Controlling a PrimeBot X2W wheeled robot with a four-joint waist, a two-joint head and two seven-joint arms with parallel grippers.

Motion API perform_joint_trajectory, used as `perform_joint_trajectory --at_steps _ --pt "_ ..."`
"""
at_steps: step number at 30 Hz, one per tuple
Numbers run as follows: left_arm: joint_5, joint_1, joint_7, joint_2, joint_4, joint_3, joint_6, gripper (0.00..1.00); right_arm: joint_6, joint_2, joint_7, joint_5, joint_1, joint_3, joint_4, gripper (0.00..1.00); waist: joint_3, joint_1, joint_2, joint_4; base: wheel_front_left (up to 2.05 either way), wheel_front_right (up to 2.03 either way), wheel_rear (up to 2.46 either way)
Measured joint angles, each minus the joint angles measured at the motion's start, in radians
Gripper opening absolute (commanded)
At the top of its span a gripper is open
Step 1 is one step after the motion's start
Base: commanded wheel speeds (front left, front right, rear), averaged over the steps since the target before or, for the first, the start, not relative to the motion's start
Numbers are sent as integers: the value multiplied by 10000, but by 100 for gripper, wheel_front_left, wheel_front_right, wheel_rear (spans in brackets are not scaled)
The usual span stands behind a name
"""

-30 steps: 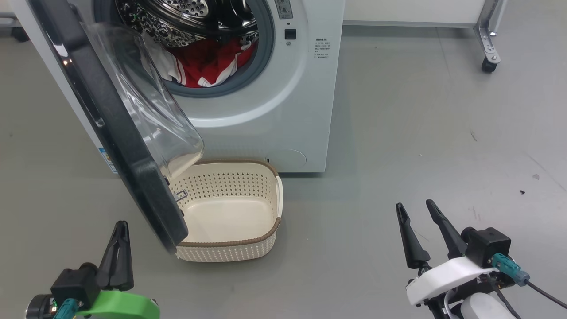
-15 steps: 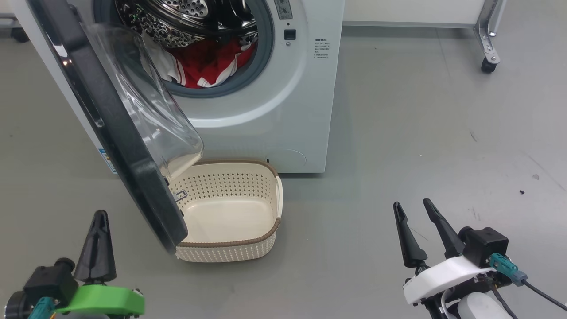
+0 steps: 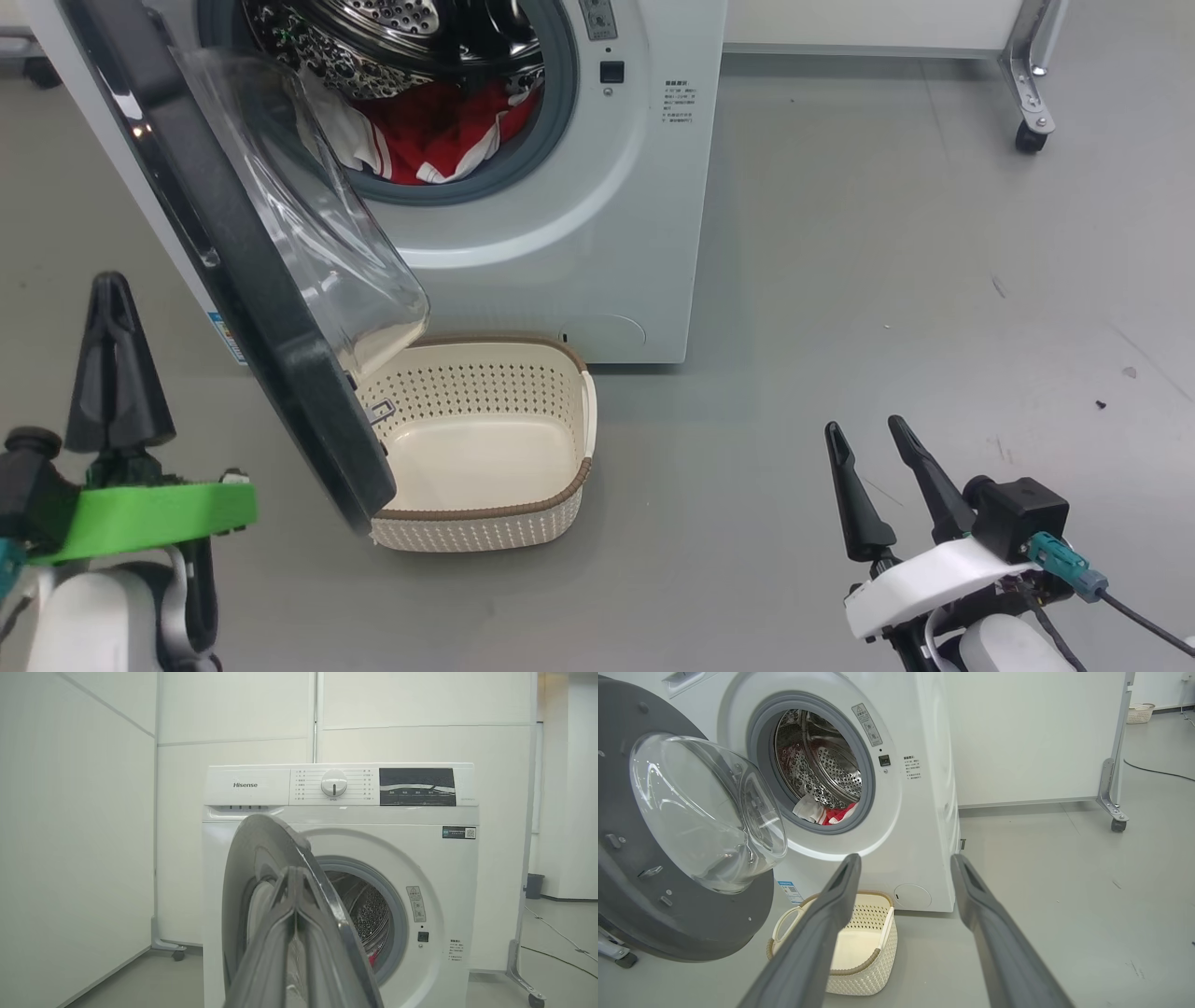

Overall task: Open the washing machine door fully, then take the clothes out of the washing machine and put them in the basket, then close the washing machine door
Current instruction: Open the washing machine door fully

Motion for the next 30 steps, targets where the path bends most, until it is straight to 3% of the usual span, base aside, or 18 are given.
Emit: perform_joint_trajectory --at_steps 4,15,21,30 --pt "408 -615 -2 330 -468 -228 -130 0 71 46 0 -31 0 -31 38 100 -14 0 0 -6 0 0 0" --pt "566 -1535 194 359 -943 -1172 -451 0 196 219 0 -165 0 -46 176 100 -33 0 0 -190 0 0 0" --pt "851 -1370 1127 360 -236 -2265 -627 0 268 309 0 -265 -3 -86 230 100 36 0 0 -403 0 0 0" --pt "802 -635 2088 240 894 -2596 -658 0 339 384 0 -424 -7 -226 282 100 205 0 0 -661 0 0 0"
